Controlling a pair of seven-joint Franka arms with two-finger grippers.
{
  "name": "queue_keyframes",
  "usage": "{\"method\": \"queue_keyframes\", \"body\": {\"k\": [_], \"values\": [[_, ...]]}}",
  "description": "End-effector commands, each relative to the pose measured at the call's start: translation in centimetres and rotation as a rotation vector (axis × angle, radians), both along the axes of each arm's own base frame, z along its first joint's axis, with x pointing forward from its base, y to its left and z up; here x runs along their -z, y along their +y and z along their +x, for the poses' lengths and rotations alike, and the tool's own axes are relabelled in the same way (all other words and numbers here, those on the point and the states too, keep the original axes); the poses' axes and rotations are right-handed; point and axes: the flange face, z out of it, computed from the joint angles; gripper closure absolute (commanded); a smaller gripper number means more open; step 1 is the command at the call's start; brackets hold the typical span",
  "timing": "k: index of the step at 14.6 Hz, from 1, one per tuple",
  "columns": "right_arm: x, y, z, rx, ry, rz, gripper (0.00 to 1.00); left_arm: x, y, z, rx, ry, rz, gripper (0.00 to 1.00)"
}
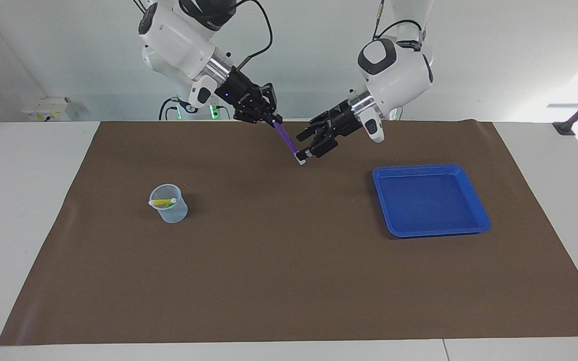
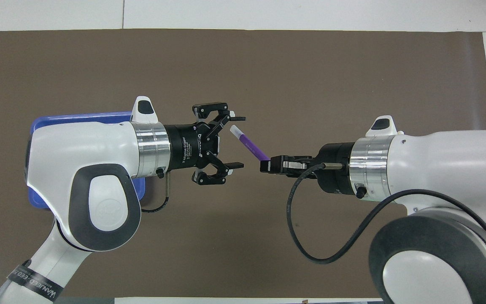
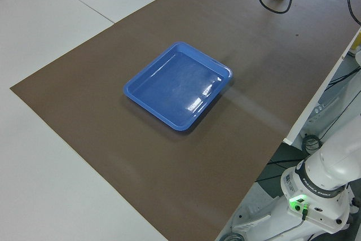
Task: Right arm passes pens to left for tray arrangement
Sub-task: 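Close the left gripper on the purple pen held by the right gripper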
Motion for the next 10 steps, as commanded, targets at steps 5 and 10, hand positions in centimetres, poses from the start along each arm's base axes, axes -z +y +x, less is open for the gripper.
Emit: {"method": "queue_keyframes", "body": {"k": [5, 10], "values": [[0.1, 1.3, -1.0, -0.007, 0.013, 0.012, 1.0, -0.4, 0.0, -0.2, 0.01, -0.014, -0.02, 0.13], [0.1, 1.3, -1.0, -0.009, 0.011, 0.008, 1.0, -0.9, 1.4, -0.2, 0.079, 0.011, -0.03, 0.25]]}}
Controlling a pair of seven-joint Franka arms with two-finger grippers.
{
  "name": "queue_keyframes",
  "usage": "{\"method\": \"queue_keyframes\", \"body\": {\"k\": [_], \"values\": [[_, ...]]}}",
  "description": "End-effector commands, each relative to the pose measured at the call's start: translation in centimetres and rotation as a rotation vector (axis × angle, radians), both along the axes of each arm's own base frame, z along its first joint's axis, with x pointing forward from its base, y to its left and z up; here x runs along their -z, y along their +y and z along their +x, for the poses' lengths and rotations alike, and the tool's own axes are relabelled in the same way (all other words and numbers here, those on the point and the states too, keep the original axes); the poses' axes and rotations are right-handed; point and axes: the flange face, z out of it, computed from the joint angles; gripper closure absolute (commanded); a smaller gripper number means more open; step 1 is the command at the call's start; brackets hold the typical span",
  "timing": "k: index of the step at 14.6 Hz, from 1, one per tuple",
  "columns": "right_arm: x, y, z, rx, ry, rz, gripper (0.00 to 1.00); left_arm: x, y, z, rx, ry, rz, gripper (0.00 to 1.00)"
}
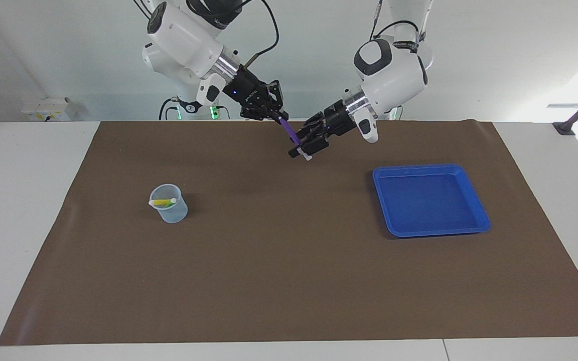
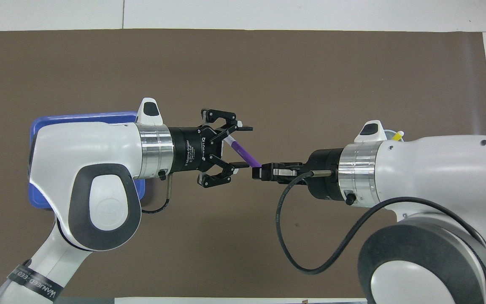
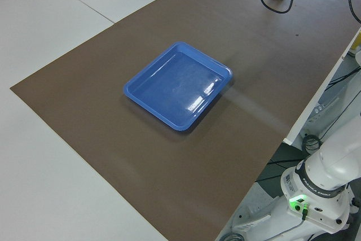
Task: Right arm passes pens to left for tray arrangement
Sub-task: 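Close the left gripper on the purple pen held by the right gripper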
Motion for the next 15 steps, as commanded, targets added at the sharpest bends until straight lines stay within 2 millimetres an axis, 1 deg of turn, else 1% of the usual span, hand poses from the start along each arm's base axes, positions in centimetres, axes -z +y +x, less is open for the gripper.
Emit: {"method": "queue_keyframes", "body": {"k": [1, 4, 5, 8, 10, 13, 15], "values": [[0.07, -0.16, -0.26, 0.019, 0.006, 0.009, 1.0, -1.01, 1.33, -0.07, 0.027, -0.003, -0.023, 0.25], [0.08, -0.23, -0.24, 0.016, 0.004, 0.009, 1.0, -1.08, 1.46, -0.05, 0.029, -0.003, -0.023, 0.27], [0.08, -0.23, -0.24, 0.016, 0.004, 0.009, 1.0, -1.08, 1.47, -0.04, 0.028, -0.005, -0.023, 0.3], [0.08, -0.23, -0.24, 0.016, 0.004, 0.009, 1.0, -1.08, 1.46, -0.05, 0.029, -0.004, -0.023, 0.44], [0.09, -0.23, -0.24, 0.016, 0.003, 0.007, 1.0, -1.07, 1.6, 0.03, 0.028, -0.004, -0.022, 0.52], [0.09, -0.23, -0.23, 0.016, 0.003, 0.007, 1.0, -1.06, 1.75, 0.12, 0.026, -0.005, -0.02, 0.6], [0.17, -0.24, -0.25, 0.016, 0.005, 0.007, 1.0, -1.06, 1.68, 0.08, 0.028, -0.005, -0.02, 0.69]]}}
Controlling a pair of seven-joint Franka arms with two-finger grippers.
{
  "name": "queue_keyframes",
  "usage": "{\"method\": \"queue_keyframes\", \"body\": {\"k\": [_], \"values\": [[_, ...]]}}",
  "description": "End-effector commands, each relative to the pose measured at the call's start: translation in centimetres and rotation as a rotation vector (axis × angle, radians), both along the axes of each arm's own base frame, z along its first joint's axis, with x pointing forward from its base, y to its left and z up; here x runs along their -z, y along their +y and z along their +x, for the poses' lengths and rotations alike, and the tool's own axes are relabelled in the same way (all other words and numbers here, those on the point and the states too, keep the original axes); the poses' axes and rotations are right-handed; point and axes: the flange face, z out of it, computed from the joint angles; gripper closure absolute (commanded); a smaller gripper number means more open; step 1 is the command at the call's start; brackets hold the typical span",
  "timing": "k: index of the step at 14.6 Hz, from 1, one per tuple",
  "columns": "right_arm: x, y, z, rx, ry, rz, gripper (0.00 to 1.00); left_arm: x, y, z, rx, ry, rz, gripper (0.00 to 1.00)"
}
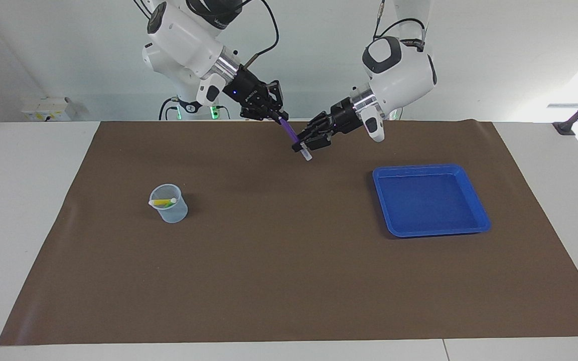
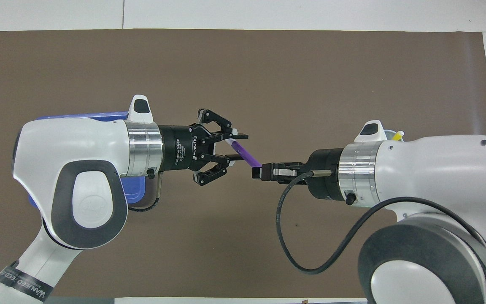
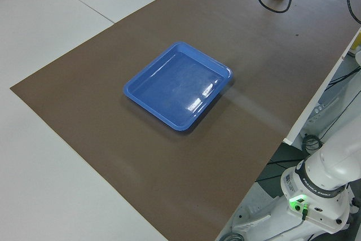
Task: Right arm passes pens to left for tray arrangement
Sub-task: 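Close the left gripper on the purple pen held by the right gripper, then open the right gripper and pull back while the left gripper holds the pen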
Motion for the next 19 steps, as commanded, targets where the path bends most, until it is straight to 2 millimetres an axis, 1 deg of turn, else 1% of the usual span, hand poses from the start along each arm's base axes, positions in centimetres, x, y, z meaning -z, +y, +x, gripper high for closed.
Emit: {"method": "queue_keyframes", "body": {"k": [1, 2, 3, 10, 11, 12, 13, 16, 17, 18, 19], "values": [[0.1, -0.2, -0.2, 0.014, 0.003, 0.007, 1.0, -0.4, 0.6, -0.2, 0.015, -0.008, -0.01, 0.75], [0.2, -0.2, -0.3, 0.014, 0.007, 0.007, 1.0, -0.4, 0.6, -0.2, 0.016, -0.011, -0.01, 0.86], [0.1, -0.3, -0.3, 0.014, 0.005, 0.007, 1.0, -0.4, 0.6, -0.2, 0.017, -0.013, -0.009, 1.0], [0.1, -0.3, -0.3, 0.019, 0.01, 0.008, 1.0, -0.8, 0.8, -0.1, 0.018, -0.048, -0.009, 1.0], [0.1, -0.3, -0.3, 0.017, 0.013, 0.007, 0.7, -0.8, 0.9, -0.1, 0.017, -0.048, -0.009, 1.0], [0.1, -0.3, -0.3, 0.02, 0.016, 0.007, 0.12, -0.8, 0.9, -0.1, 0.018, -0.049, -0.009, 1.0], [0.1, -0.4, -0.2, 0.018, 0.02, 0.006, 0.0, -0.7, 1.0, 0.0, 0.014, -0.049, -0.008, 1.0], [-0.2, -0.8, -0.1, 0.009, 0.012, -0.019, 0.0, -0.7, 1.1, 0.1, 0.011, -0.052, -0.007, 1.0], [-0.2, -1.1, 0.1, 0.01, 0.008, -0.026, 0.0, -0.7, 1.5, 0.3, 0.005, -0.054, -0.006, 1.0], [-0.2, -1.8, 0.4, 0.017, 0.001, -0.039, 0.0, -0.7, 1.9, 0.6, -0.004, -0.055, -0.004, 1.0], [-0.2, -3.1, 1.0, 0.031, -0.013, -0.06, 0.0, -0.7, 2.1, 0.7, -0.006, -0.056, -0.004, 1.0]]}}
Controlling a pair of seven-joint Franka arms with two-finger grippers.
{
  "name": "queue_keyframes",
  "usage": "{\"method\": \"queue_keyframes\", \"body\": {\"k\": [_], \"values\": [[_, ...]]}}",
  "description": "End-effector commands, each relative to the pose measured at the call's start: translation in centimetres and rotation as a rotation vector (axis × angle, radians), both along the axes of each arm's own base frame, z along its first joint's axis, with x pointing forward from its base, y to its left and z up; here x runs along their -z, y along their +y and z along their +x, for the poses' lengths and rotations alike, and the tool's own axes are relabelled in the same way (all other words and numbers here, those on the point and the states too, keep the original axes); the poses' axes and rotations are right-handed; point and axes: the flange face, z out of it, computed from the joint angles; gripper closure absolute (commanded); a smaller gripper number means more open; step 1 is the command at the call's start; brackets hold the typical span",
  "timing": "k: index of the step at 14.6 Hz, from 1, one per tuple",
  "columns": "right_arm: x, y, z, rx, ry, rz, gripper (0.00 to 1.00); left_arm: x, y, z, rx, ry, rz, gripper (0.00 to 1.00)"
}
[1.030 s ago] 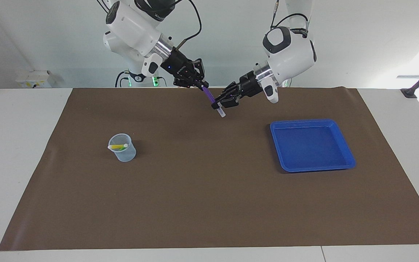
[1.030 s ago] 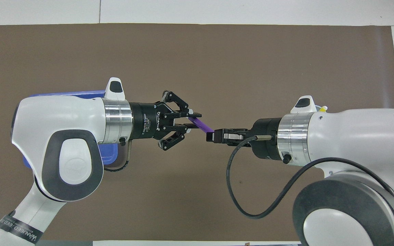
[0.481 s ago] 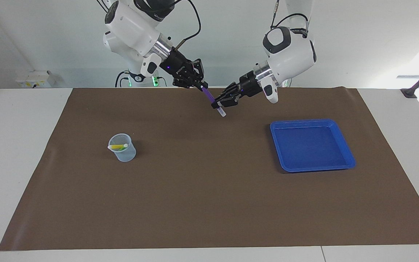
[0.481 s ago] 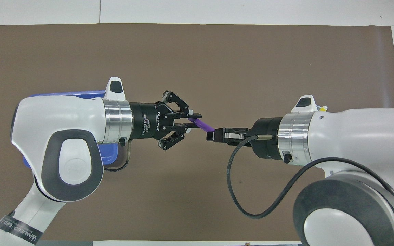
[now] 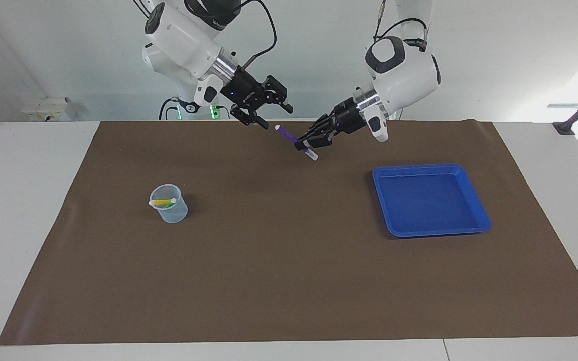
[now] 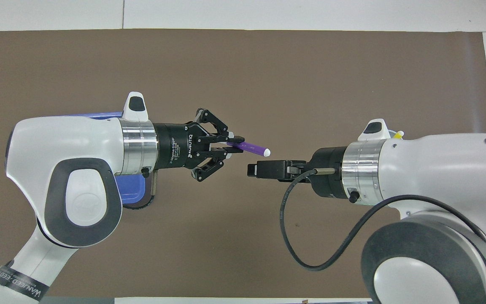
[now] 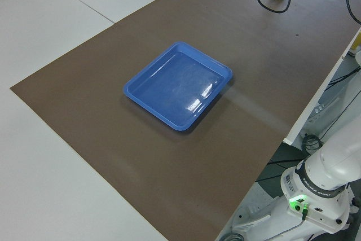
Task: Right arm passes pens to left for tray arrangement
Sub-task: 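Open the right gripper and pull back while the left gripper holds the pen, then lower the purple pen into the blue tray and open the left gripper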
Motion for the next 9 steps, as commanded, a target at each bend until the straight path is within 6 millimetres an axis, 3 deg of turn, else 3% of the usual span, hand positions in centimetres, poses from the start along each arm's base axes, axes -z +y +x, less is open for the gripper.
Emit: {"method": "queue_keyframes", "body": {"k": [1, 3, 5, 9], "values": [[-0.4, -3.0, 0.9, 0.027, -0.008, -0.047, 0.0, -0.4, 1.3, 0.4, -0.01, -0.03, 0.02, 1.0], [-0.6, -5.8, 1.9, 0.018, -0.026, -0.097, 0.0, 0.1, 3.1, 1.2, -0.011, -0.052, 0.074, 1.0], [0.0, -8.2, 2.7, -0.068, -0.137, -0.281, 0.0, 0.6, 6.0, 2.5, 0.002, -0.084, 0.157, 1.0], [1.0, -11.2, 4.6, -0.179, -0.236, -0.464, 0.0, 3.5, 12.6, 4.0, 0.154, -0.158, 0.287, 1.0]]}}
